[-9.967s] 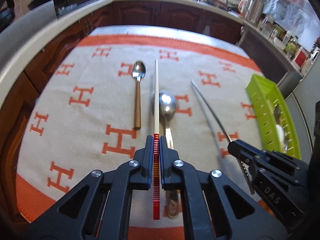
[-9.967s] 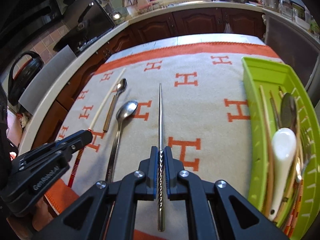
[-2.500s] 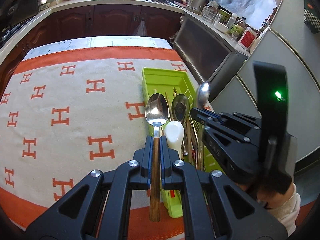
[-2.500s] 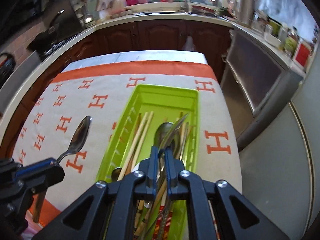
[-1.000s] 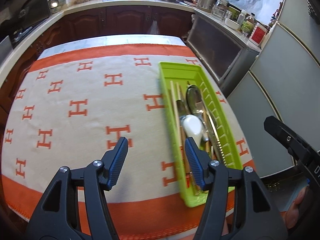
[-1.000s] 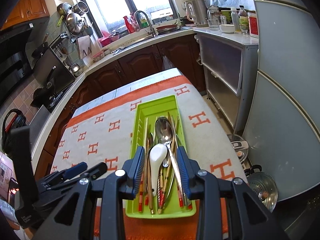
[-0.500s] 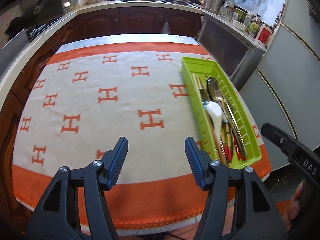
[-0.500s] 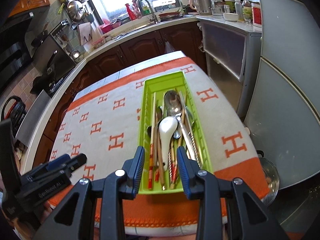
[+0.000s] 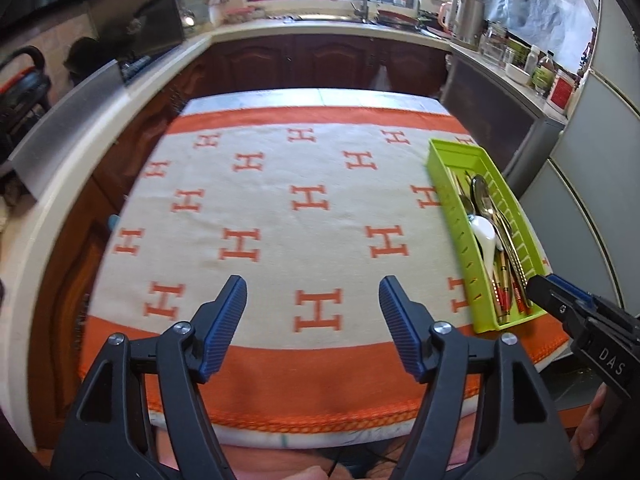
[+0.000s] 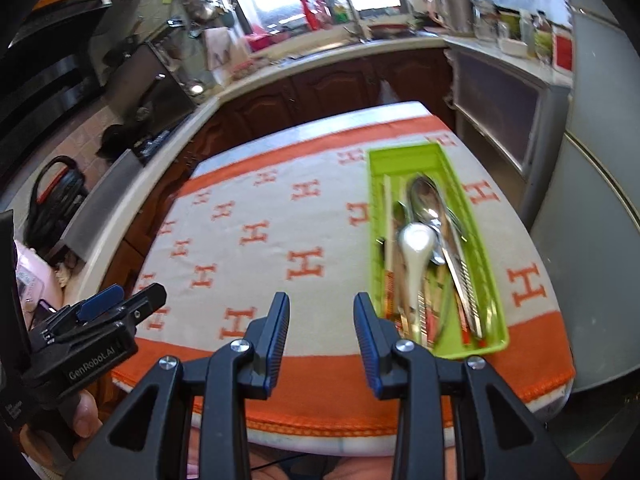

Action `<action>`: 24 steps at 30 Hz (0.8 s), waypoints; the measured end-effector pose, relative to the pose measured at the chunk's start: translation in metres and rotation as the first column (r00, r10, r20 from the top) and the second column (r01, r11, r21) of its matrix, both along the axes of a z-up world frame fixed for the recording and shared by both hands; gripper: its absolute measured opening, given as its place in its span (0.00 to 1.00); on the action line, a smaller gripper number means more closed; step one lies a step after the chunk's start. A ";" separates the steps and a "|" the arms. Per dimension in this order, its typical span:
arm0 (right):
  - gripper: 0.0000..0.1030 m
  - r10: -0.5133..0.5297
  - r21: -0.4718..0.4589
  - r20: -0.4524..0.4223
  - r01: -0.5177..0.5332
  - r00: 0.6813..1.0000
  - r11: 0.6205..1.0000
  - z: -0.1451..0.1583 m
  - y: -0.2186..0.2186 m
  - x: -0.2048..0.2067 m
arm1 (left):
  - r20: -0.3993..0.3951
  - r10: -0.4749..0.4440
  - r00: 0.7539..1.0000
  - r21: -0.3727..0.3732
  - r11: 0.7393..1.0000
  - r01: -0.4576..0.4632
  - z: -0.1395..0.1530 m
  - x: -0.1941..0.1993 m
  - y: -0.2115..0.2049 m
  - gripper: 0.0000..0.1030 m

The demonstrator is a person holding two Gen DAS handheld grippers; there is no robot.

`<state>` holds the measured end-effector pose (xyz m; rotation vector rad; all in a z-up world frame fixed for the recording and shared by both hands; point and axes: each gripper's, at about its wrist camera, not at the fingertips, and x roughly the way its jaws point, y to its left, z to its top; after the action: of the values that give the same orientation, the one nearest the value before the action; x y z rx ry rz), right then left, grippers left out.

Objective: Organize utensils

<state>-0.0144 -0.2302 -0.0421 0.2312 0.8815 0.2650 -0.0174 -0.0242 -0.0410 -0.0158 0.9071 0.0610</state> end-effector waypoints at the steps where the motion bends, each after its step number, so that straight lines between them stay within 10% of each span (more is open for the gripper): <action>1: 0.32 0.003 0.017 0.001 -0.003 1.000 1.000 0.004 0.002 0.001 | 0.017 0.005 1.000 0.012 1.000 -0.006 0.007 -0.004 0.003 0.68; 24: 0.42 0.103 0.009 0.052 -0.104 0.993 0.995 0.038 0.069 0.019 | 0.076 0.100 0.992 0.038 0.994 -0.103 0.070 -0.003 0.037 0.80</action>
<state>0.0049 -0.1617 -0.0043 0.1889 0.8423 0.3711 -0.0207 0.0129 0.0293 -0.0250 0.8305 0.1730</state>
